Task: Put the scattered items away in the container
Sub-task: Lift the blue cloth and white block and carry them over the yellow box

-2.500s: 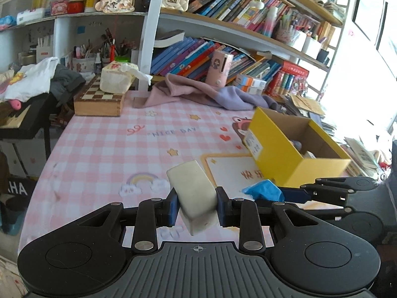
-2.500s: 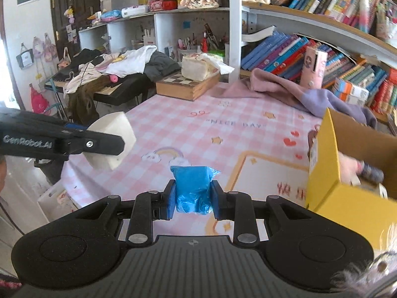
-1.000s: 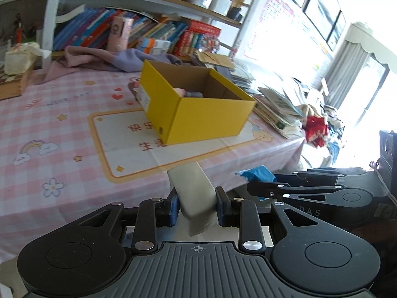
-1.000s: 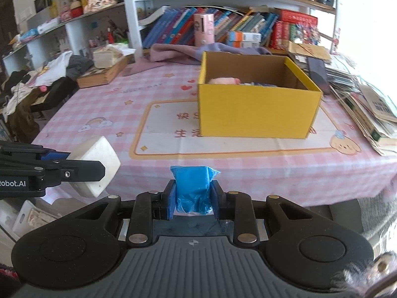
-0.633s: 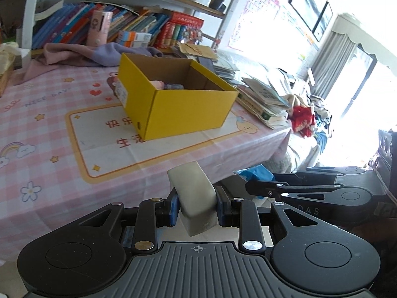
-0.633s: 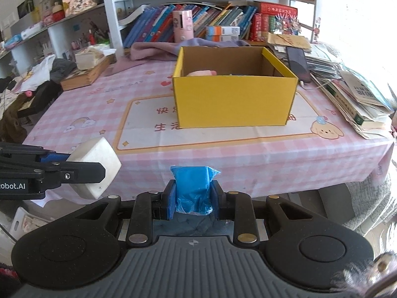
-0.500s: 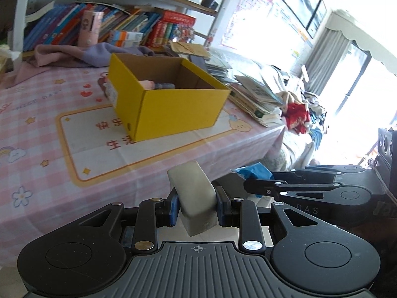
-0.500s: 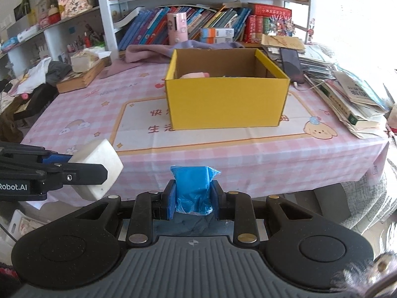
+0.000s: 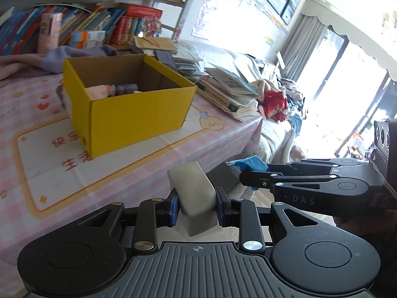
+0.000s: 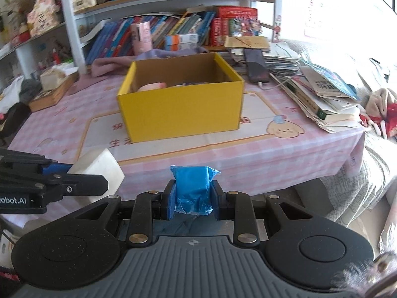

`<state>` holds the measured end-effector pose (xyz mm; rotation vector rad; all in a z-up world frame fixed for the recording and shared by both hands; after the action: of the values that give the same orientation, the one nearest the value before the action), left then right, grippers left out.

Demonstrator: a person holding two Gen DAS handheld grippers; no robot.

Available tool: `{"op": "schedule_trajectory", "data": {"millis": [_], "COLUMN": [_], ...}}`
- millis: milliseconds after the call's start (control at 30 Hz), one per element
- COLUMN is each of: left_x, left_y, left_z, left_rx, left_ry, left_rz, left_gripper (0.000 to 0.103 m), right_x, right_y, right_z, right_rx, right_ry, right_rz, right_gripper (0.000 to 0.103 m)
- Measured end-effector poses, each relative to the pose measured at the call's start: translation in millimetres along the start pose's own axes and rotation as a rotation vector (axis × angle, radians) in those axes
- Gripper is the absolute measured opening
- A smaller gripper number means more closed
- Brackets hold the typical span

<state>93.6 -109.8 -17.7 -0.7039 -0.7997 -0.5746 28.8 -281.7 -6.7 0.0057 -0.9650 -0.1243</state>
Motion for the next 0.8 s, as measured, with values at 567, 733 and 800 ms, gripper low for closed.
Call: {"op": "schedule_trajectory", "data": {"millis": [567, 733, 800], "left_x": [76, 104, 110], "left_y": [29, 34, 36], "left_z": [-57, -79, -87], "left_rx": [0.141, 0.218, 0.248], "left_ry": [-0.119, -0.147, -0.15], "left_rz": [-0.03, -0.016, -0.011], "left_gripper": [0.028, 0.028, 0.028], "right_x": [79, 110, 121], "right_y": [-24, -38, -43], "right_z": [-90, -120, -132], "right_rx": [0.151, 0.214, 0.239], "right_ry": [-0.064, -0.069, -0.075], "right_rz": [0.056, 0.084, 0.094], "right_gripper": [0.026, 0.026, 0.026]}}
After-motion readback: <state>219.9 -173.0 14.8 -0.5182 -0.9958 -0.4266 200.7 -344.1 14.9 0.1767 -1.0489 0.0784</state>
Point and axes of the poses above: each gripper's, at about its wrist camera, not at the fingertips, and z roughly against the way its jaws point, y to its left, x to its top, the point moved 3 cm from there along -z, roughly the way its jaws point, and after that the axes turned 8 degrees about -y, right-handed, at the moved point
